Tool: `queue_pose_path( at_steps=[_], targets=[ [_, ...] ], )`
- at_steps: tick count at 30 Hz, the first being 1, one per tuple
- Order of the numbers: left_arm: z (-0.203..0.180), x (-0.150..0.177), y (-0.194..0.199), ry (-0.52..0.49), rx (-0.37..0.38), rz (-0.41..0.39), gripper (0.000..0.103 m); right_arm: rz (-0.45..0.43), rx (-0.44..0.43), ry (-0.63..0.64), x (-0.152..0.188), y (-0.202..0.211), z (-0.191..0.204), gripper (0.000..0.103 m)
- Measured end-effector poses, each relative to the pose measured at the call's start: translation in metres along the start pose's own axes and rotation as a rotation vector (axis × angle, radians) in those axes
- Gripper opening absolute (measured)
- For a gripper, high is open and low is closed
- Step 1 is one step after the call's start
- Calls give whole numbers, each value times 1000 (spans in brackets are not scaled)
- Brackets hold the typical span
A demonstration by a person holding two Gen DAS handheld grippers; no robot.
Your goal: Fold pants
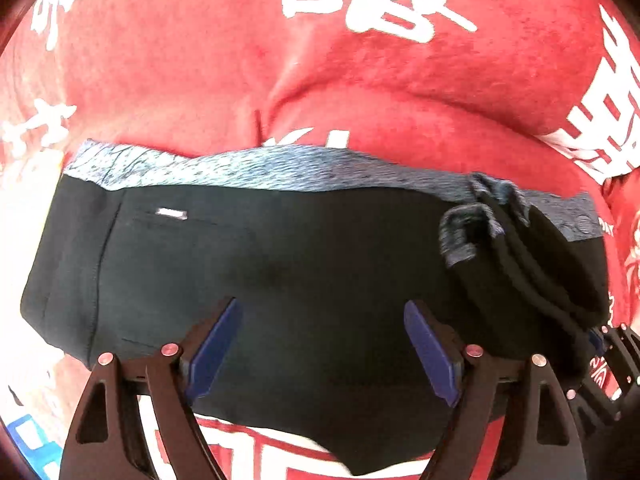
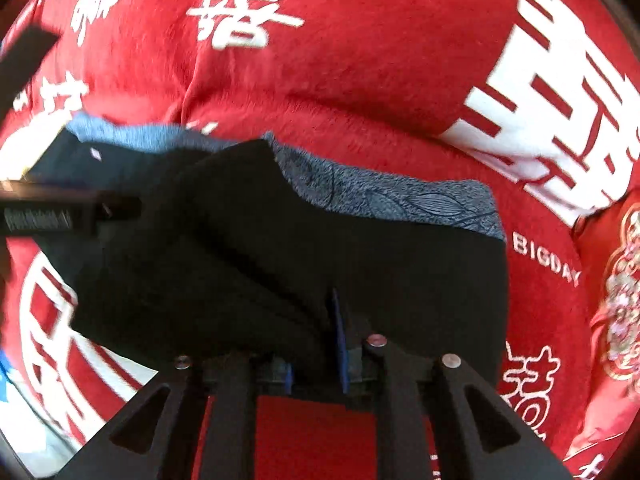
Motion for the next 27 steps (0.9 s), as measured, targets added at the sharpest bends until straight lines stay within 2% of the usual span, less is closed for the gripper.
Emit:
queue_pose_path(
  at_steps=[2, 4, 6, 10, 15, 21, 25, 26, 27],
  targets=[
    [-1, 5, -2, -2, 5, 5, 84, 18, 71, 60, 3, -6, 10, 23],
    [-5, 8, 1, -7, 19, 3, 84, 33, 143, 146, 6, -8, 22, 30],
    [-9, 6, 1, -13, 37, -3, 84, 45, 151, 207, 8, -8, 32, 43],
    [-14, 5, 18, -26, 83, -7, 84, 47, 127, 242, 16, 6, 45, 45],
    [-37, 5, 37, -94, 202, 5, 84, 1, 5, 51, 25, 38, 20, 46],
    [-89, 6, 58, -211, 337, -3, 84, 3, 6, -102, 41, 58, -26, 46],
    [-116, 9, 47, -263, 346, 36, 83, 11, -19, -180, 49, 57, -41, 46],
    [-120, 10, 43, -260, 353, 52, 79, 10, -25, -192, 50, 57, -43, 46],
    [-123, 10, 41, -254, 373, 67, 61, 7, -31, -207, 52, 57, -44, 46]
  ],
)
Point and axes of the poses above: each gripper's, at about its wrist camera, not at the fingertips, and y roughly against the way its jaws point, z to its left, x to its underside, the point moved 5 cm from there along -y, roughly the way its jaws point, and after that the axes turned 13 degrees about -x, right-handed, at the moved point
